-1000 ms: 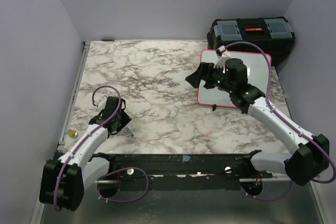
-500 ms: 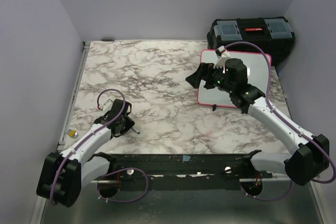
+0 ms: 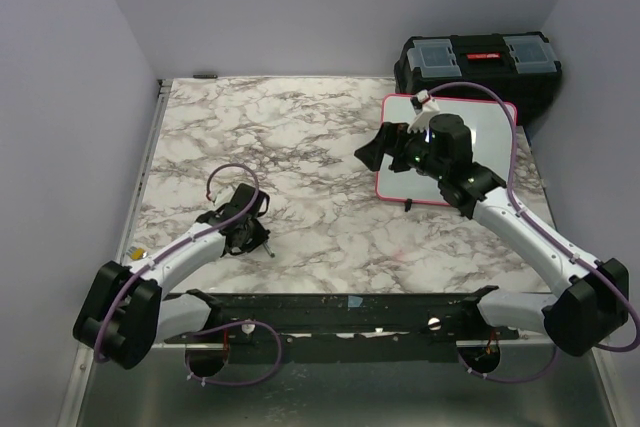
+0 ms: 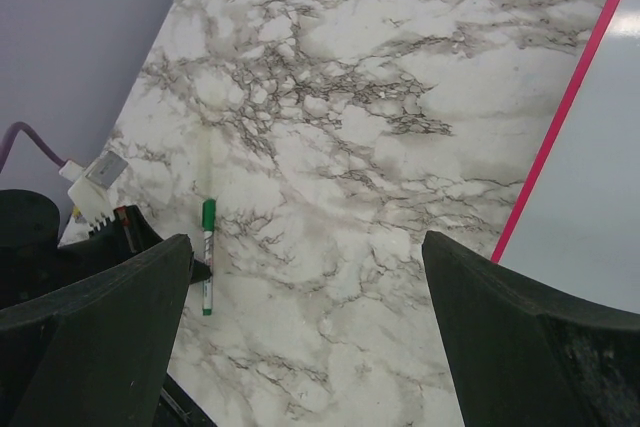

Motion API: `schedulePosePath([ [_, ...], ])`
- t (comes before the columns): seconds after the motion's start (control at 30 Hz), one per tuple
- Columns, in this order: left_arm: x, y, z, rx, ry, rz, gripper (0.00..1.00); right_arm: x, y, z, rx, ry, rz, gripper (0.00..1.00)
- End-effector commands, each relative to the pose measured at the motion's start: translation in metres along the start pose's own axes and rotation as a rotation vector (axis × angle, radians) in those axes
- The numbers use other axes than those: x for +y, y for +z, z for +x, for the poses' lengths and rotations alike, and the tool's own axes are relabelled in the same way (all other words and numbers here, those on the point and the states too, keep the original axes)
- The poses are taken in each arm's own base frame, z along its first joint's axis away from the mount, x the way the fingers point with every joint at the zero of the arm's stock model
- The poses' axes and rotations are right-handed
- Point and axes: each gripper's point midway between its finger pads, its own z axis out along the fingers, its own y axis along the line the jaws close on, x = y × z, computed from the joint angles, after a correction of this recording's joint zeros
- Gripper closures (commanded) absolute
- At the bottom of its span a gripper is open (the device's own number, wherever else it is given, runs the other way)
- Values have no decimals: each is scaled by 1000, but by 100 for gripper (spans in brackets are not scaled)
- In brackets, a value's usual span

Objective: Write a sentence on the whiteboard
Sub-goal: Pick up the whiteboard marker from the center of the board.

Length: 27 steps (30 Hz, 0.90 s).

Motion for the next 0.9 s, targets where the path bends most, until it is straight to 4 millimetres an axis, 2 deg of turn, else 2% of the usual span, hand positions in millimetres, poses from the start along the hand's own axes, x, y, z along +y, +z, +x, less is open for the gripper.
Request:
schedulePosePath([
  [0.0, -34, -2, 15, 47, 36, 115, 100, -5, 0, 9, 18, -12, 21, 0],
  [0.27, -104, -22, 13, 9, 7, 336, 100, -3, 3, 23, 47, 13, -15, 0],
  [0.47, -135, -39, 7, -17, -4, 495, 100, 7, -2, 36, 54, 50, -90, 0],
  [0.6, -158, -61, 2, -48, 12, 637, 100, 24, -5, 48, 81, 73, -210, 0],
  [0.7, -176, -87, -3, -69, 14, 770, 100, 39, -10, 57, 102, 89, -312, 1],
  [0.87, -188, -121, -8, -105, -20, 934, 100, 59, -18, 62, 107, 142, -455, 5],
])
